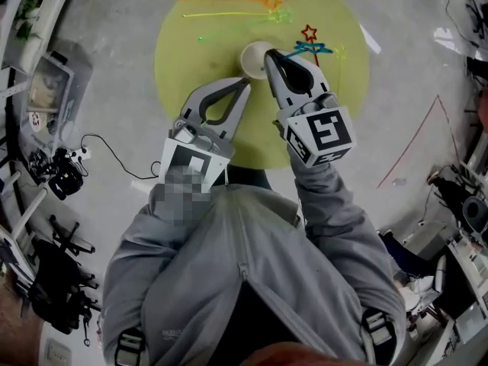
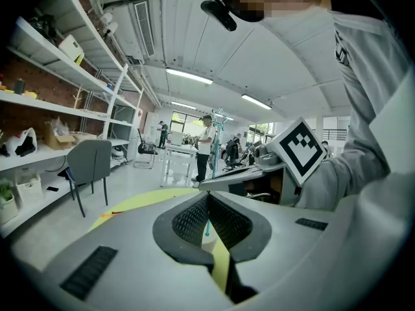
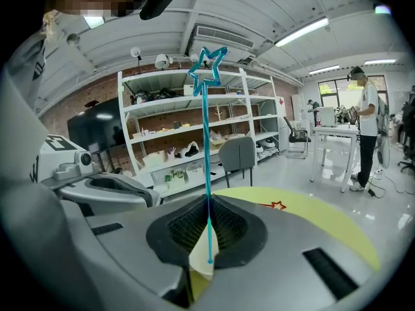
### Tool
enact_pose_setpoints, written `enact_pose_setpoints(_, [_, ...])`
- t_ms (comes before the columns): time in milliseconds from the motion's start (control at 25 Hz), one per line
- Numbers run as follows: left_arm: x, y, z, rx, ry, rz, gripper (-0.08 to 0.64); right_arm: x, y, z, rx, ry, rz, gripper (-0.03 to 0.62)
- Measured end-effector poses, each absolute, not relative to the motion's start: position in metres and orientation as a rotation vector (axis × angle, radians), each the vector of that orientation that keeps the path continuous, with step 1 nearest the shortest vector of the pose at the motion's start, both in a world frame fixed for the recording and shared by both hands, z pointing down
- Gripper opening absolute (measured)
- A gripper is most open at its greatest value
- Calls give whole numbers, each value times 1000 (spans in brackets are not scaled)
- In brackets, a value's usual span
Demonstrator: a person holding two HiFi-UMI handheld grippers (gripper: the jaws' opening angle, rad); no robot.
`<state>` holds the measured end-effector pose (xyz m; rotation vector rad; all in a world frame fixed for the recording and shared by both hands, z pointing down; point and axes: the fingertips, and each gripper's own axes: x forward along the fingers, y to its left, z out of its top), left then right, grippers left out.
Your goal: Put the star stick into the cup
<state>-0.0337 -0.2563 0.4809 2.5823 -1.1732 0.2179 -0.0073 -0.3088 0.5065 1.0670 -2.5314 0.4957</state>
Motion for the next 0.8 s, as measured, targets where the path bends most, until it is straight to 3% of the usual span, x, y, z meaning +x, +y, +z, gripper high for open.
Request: enact_pose_setpoints(800, [-29,-268,520,2552,-1138,267,17,-16,-315,563,1008,-2470,610,37])
